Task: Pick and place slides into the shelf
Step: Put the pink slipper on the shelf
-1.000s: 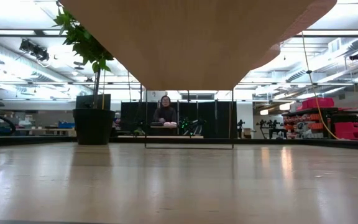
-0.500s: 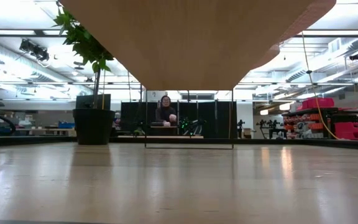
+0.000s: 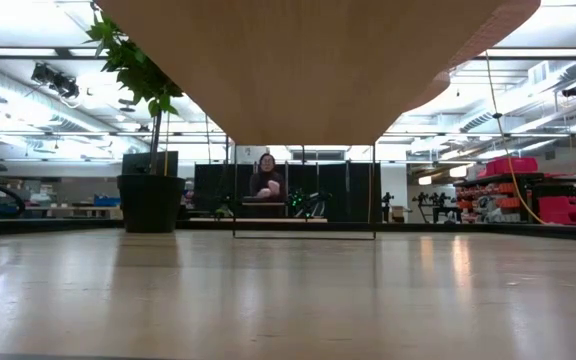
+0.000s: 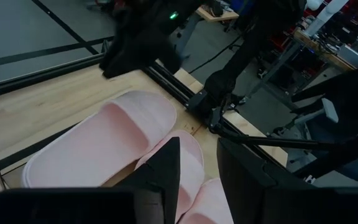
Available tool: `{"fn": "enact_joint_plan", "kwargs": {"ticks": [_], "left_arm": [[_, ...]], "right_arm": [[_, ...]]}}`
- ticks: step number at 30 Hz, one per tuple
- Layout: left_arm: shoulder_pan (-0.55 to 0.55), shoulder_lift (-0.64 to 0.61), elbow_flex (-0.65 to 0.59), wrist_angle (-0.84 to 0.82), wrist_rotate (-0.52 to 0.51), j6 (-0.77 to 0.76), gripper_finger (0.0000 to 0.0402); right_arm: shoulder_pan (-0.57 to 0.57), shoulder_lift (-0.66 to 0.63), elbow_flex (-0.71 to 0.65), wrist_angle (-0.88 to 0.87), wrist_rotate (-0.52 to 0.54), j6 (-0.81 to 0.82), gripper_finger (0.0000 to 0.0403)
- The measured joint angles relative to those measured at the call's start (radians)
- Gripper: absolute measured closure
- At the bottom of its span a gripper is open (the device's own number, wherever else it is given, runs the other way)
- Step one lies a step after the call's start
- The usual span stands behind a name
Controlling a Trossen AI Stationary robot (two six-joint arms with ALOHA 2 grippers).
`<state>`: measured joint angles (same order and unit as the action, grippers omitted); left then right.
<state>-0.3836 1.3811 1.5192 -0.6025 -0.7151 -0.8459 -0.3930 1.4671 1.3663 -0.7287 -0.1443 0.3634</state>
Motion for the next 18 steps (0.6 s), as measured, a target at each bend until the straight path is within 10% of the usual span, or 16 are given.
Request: {"fn": "enact_joint_plan", "kwargs": {"ticks": [18], "left_arm": [[0.000, 0.000, 0.000, -0.016, -0.026, 0.001, 0.0289]], "right_arm": [[0.135, 0.014, 0.002, 0.003, 0.045, -0.072, 0.0391]]}}
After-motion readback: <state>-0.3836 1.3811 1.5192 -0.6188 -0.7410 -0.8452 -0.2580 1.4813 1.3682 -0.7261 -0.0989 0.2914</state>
